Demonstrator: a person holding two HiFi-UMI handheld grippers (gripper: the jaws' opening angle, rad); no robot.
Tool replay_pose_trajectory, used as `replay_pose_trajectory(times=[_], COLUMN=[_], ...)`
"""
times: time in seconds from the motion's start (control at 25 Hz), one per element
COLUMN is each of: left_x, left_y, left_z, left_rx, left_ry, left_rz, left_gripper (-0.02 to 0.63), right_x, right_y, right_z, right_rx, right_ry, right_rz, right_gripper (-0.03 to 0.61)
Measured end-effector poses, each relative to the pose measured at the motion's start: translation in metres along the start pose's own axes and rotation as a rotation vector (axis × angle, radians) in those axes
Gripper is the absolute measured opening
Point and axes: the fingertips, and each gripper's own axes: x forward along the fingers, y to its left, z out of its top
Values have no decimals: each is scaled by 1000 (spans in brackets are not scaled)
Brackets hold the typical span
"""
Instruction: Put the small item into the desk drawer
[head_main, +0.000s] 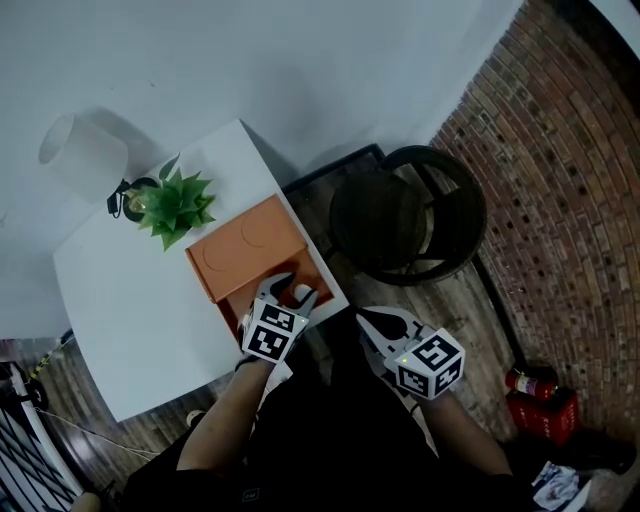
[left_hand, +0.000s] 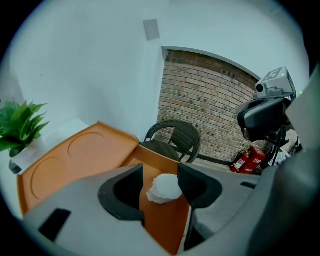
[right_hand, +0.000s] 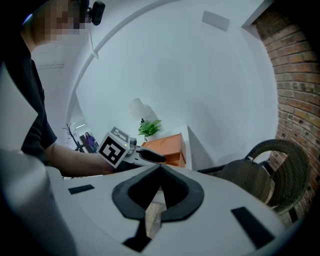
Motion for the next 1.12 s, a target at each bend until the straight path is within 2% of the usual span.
replay_pose_trajectory(times=[0.28,0.68,0.88,1.04,1.12], left_x=[-15,-13,-22,-46,-52], left_y=[3,7,4,9,12], left_z=[0,-14,-10,0,-1], left_rx=[-65,-52,-36,-35,-20], left_ry=[-2,28,-23,-58,-89], left_rz=[14,15,0,25,35], left_gripper=[201,201,199,199,156], right_x=[-1,9,10,13,14], right_y=[0,12,19,27,31], right_z=[9,5,11,26,32], right_rx=[-15,-22,-29,-54,-65], right_ry=[-5,17,8,-25,-41], right_rz=[-7,-1,-3,-10,-19], right_gripper=[5,5,5,5,5])
